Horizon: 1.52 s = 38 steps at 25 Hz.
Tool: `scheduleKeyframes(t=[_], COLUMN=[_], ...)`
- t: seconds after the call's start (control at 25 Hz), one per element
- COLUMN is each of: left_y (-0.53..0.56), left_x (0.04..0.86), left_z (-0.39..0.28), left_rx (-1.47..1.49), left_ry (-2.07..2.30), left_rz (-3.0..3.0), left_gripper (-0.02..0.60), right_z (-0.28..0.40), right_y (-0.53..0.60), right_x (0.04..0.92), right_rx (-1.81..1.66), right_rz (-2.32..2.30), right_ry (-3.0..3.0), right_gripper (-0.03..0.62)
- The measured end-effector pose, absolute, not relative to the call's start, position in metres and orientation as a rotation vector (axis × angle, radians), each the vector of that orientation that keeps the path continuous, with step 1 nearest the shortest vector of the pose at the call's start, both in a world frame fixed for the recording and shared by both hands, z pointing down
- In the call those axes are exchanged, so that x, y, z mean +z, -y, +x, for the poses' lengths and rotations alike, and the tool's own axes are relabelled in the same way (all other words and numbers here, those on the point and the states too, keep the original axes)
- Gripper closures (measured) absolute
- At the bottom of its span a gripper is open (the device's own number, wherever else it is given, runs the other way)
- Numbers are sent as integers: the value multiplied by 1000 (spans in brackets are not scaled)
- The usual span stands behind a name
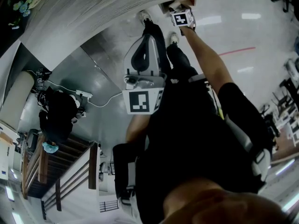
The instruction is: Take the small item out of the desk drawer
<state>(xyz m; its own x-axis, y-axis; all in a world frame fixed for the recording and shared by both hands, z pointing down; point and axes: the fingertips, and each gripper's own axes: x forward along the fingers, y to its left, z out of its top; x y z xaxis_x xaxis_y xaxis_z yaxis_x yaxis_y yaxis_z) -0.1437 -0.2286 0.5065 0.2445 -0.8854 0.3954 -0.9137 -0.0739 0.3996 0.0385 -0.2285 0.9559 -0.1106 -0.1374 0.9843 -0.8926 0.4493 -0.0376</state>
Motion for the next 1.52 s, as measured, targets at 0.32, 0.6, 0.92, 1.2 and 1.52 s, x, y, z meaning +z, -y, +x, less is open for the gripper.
scheduleKeyframes(t=[0.32,0.6,0.92,1.2,1.52], left_y=[220,207,178,145,109], left_x=[496,478,456,439,417], left_z=[-135,-126,-114,-103,-91], left_rx=[62,36,32,52,30], left_ry=[1646,1664,1697,1720,1755], left_rz=[1970,1989,2021,2071,2094], left_gripper=[583,583,583,583,583], right_z=[38,37,28,26,28], right_y=[227,224,216,207,187], right_x=[940,919,883,848,806], right_rx=[825,809,816,789,789], right_rz=[946,944,934,949,959], right_ry=[1589,1629,1696,1746,1807], right_gripper=[344,344,344,344,344])
